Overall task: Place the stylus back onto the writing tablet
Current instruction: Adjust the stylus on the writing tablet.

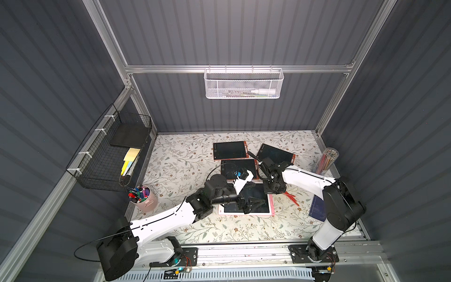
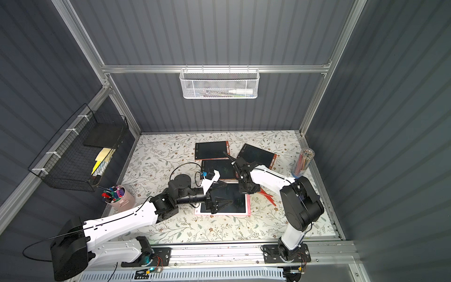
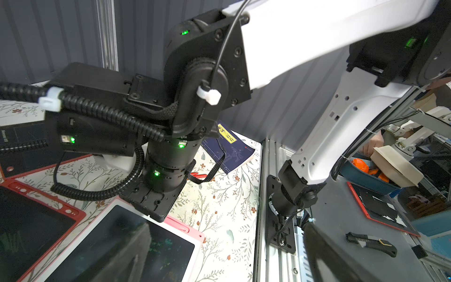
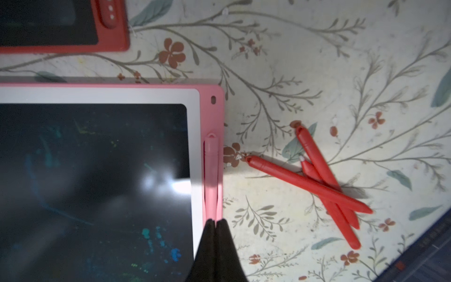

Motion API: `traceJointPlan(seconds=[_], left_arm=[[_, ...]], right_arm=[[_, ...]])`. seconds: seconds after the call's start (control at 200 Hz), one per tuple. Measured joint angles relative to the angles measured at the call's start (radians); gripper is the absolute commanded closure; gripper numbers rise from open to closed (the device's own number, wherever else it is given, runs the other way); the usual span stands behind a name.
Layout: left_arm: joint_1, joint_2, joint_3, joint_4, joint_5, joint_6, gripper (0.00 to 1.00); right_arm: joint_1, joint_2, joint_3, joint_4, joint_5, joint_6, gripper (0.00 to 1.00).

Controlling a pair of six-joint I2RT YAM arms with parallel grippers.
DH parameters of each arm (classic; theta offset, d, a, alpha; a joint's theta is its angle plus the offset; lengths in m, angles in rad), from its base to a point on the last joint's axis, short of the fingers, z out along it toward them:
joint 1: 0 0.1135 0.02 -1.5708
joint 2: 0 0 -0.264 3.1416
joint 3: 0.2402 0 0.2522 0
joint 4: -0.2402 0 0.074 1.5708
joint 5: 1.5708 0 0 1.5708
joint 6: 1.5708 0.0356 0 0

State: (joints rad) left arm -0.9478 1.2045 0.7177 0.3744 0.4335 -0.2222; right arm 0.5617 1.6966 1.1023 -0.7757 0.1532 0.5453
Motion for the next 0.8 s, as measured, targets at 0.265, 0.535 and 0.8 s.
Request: traceJointPlan(seconds=[0.265,0.535,0.8], left_arm=[[0.000,0.000,0.000,0.000,0.000,0.000,0.01],[0.000,0.012,0.000,0.000,0.000,0.000,0.01],[0.000,0.013,0.000,-0.004,0.000,0.000,0.01]], right_arm=[[-0.004,0.019,-0.022,0.026,-0.008,-0.005,1.00],[-0.017,0.044,-0.022,0.078,-0.019,-0.005,1.00],[-0.047,0.073,-0.008,0.103,-0.019,-0.005,1.00]])
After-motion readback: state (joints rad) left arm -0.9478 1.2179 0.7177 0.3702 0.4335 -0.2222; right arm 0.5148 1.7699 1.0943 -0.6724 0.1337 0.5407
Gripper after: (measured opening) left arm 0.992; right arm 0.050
